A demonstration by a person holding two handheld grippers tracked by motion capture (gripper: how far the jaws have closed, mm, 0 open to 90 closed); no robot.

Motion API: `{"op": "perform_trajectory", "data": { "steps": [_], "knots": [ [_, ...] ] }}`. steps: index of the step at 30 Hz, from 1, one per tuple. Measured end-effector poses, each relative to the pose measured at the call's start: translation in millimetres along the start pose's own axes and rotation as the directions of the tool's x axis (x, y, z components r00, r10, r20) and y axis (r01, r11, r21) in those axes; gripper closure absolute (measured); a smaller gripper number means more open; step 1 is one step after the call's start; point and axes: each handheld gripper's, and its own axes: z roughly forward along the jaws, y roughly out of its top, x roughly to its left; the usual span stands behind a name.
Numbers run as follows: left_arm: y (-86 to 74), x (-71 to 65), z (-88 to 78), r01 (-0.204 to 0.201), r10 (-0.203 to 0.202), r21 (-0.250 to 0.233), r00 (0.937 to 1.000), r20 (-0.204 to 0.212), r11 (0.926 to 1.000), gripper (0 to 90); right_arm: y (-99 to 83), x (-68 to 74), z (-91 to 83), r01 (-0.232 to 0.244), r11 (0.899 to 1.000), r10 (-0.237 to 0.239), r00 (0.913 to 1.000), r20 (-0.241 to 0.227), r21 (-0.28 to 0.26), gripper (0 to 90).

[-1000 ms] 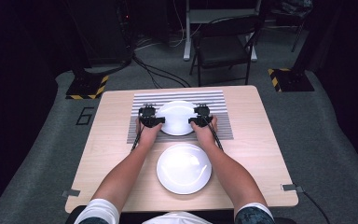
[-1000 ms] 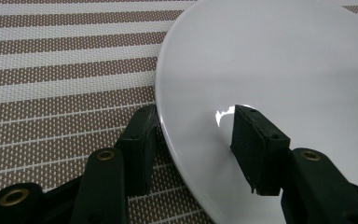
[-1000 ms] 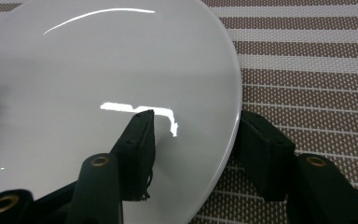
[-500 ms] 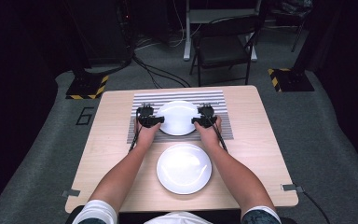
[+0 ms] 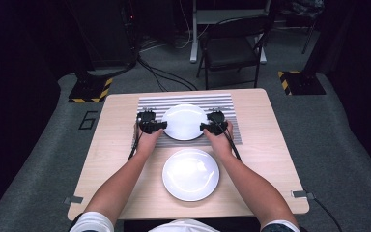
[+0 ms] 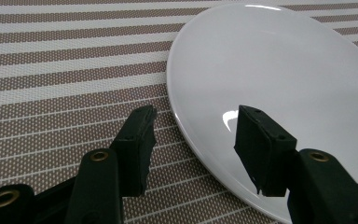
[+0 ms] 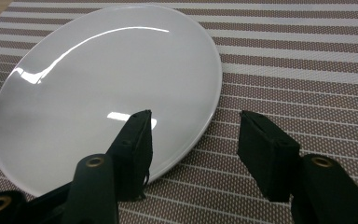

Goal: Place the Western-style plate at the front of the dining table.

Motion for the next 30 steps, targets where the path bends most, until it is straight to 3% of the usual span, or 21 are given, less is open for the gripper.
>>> {"op": "perform_trajectory", "data": {
  "steps": [20,30],
  "knots": [
    [-1.9,3.4,-39.5,-0.032,0.034,-0.052,0.9992,0.023,0.9981,46.8,-6.3,-13.3,-45.8,0.03,0.999,-0.031,0.999,-0.032,-0.036,42.9],
    [-9.1,5.3,-53.0,-0.047,0.049,-0.058,0.9981,0.038,0.9972,46.7,-22.3,-26.0,-55.2,-0.005,1.0,0.004,0.9992,-0.041,-0.03,42.9]
  ]
}}
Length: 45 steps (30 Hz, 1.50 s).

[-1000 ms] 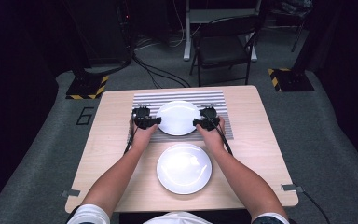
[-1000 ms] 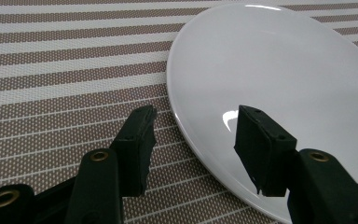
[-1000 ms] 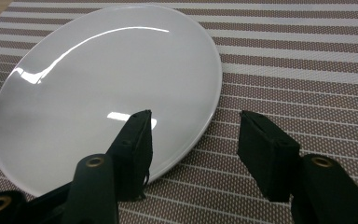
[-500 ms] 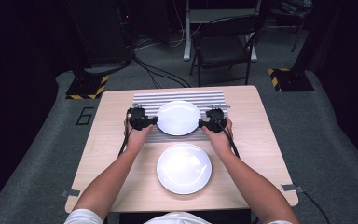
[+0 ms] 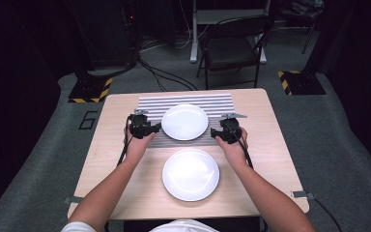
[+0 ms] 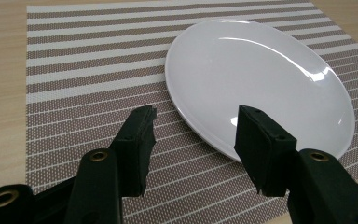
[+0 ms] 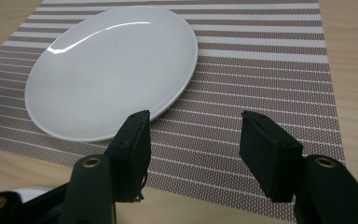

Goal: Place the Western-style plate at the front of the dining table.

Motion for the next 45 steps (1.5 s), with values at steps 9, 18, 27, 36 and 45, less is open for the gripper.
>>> {"op": "perform_trajectory", "data": {
  "steps": [9,18,27,36,45],
  "knots": [
    [-9.5,1.7,-16.1,-0.028,0.028,0.0,0.9995,0.014,0.9996,46.4,-11.3,-3.1,-17.5,-0.004,1.0,0.004,0.9997,-0.026,-0.022,42.5],
    [-23.9,0.2,-34.9,-0.045,0.046,-0.016,0.9982,0.039,0.9989,46.0,-27.3,-4.3,-33.0,0.001,1.0,-0.002,0.9989,-0.048,-0.026,42.1],
    [-43.1,1.8,-43.0,-0.042,0.042,0.0,0.9978,0.051,0.9991,46.0,-46.1,-6.1,-41.0,-0.003,1.0,0.002,0.9984,-0.056,-0.025,41.8],
    [-56.1,3.4,-52.4,-0.048,0.047,0.002,0.9974,0.054,0.9989,45.9,-56.7,-10.1,-47.6,-0.01,1.0,0.009,0.998,-0.063,-0.022,41.5],
    [-69.2,12.0,-48.3,-0.068,0.067,0.016,0.9969,0.041,0.9976,45.7,-64.7,-19.6,-48.7,-0.017,1.0,0.017,0.9992,-0.035,-0.02,40.9]
  ]
}}
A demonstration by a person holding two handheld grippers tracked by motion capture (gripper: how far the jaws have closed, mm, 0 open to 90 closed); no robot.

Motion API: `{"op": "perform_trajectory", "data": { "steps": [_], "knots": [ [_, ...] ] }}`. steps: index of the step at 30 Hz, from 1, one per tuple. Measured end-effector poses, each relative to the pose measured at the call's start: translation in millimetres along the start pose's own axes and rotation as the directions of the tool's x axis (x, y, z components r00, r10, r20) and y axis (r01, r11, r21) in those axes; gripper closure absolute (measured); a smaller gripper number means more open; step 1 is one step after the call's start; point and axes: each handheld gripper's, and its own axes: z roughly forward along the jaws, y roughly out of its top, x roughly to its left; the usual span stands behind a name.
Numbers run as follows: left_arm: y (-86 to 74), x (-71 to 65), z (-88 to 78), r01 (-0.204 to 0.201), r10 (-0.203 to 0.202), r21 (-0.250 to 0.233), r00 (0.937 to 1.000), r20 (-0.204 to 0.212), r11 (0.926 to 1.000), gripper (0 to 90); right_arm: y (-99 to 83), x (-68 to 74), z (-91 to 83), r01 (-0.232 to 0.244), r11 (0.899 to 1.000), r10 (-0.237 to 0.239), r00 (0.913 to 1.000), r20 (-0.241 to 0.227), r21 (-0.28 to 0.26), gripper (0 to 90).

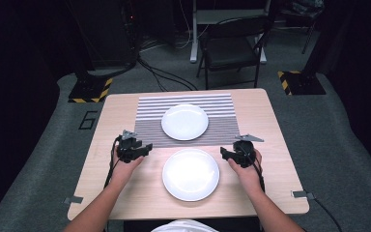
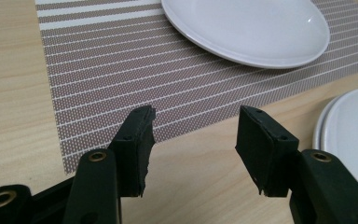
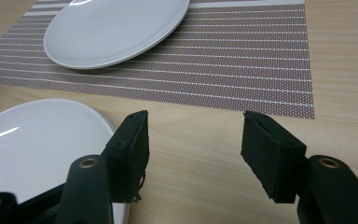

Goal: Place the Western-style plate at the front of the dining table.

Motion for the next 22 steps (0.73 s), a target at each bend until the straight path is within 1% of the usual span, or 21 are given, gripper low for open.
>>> {"op": "perform_trajectory", "data": {
  "steps": [1,4,6,7,8,9,11,13,17,18,20,22],
  "knots": [
    [-0.8,0.5,0.6,-0.009,0.009,0.011,1.0,-0.003,0.9999,45.8,-0.5,-1.0,0.6,0.006,1.0,-0.006,1.0,0.008,0.001,40.9],
    [-2.4,1.4,1.5,-0.035,0.035,0.013,0.9993,-0.008,0.9993,45.8,-2.7,-3.5,4.0,0.017,1.0,-0.017,0.9992,0.036,0.006,40.9],
    [-3.6,1.4,3.1,-0.041,0.042,0.018,0.9991,-0.01,0.999,45.8,-4.7,-5.9,7.4,0.03,1.0,-0.03,0.9984,0.048,0.007,40.9],
    [-4.1,2.2,4.0,-0.049,0.049,0.026,0.9988,-0.004,0.9985,45.8,-5.1,-7.0,8.7,0.032,0.999,-0.033,0.9979,0.055,0.016,40.9],
    [-4.9,2.2,5.2,-0.039,0.04,0.027,0.9992,-0.002,0.9988,45.8,-5.6,-7.6,9.8,0.029,0.999,-0.03,0.9979,0.056,0.023,40.9],
    [-5.2,2.5,5.5,-0.04,0.04,0.039,0.9992,0.003,0.9984,45.8,-6.3,-8.2,10.9,0.029,0.999,-0.031,0.9979,0.057,0.025,40.9],
    [-5.8,2.2,6.6,-0.052,0.051,0.047,0.9987,0.006,0.9975,45.8,-7.7,-9.0,12.7,0.032,0.999,-0.033,0.998,0.055,0.035,40.9],
    [-6.0,1.9,7.5,-0.055,0.054,0.048,0.9985,0.012,0.9973,45.7,-9.0,-8.8,14.3,0.034,0.998,-0.037,0.998,0.052,0.044,40.9],
    [-7.0,2.9,10.8,-0.05,0.049,0.056,0.9987,0.013,0.9972,45.0,-11.6,-7.5,17.1,0.043,0.997,-0.046,0.9978,0.047,0.06,40.9],
    [-7.1,4.0,11.5,-0.046,0.045,0.062,0.9989,0.015,0.997,44.9,-11.7,-6.9,17.4,0.039,0.997,-0.042,0.9979,0.049,0.06,40.9],
    [-7.4,4.9,12.2,-0.034,0.033,0.062,0.9993,0.017,0.9975,44.3,-12.1,-6.7,17.5,0.049,0.997,-0.052,0.9971,0.055,0.055,40.5],
    [-7.2,5.8,12.5,-0.036,0.035,0.062,0.9993,0.016,0.9974,44.0,-12.1,-7.5,17.4,0.056,0.997,-0.059,0.9962,0.064,0.048,40.1]
  ]
}}
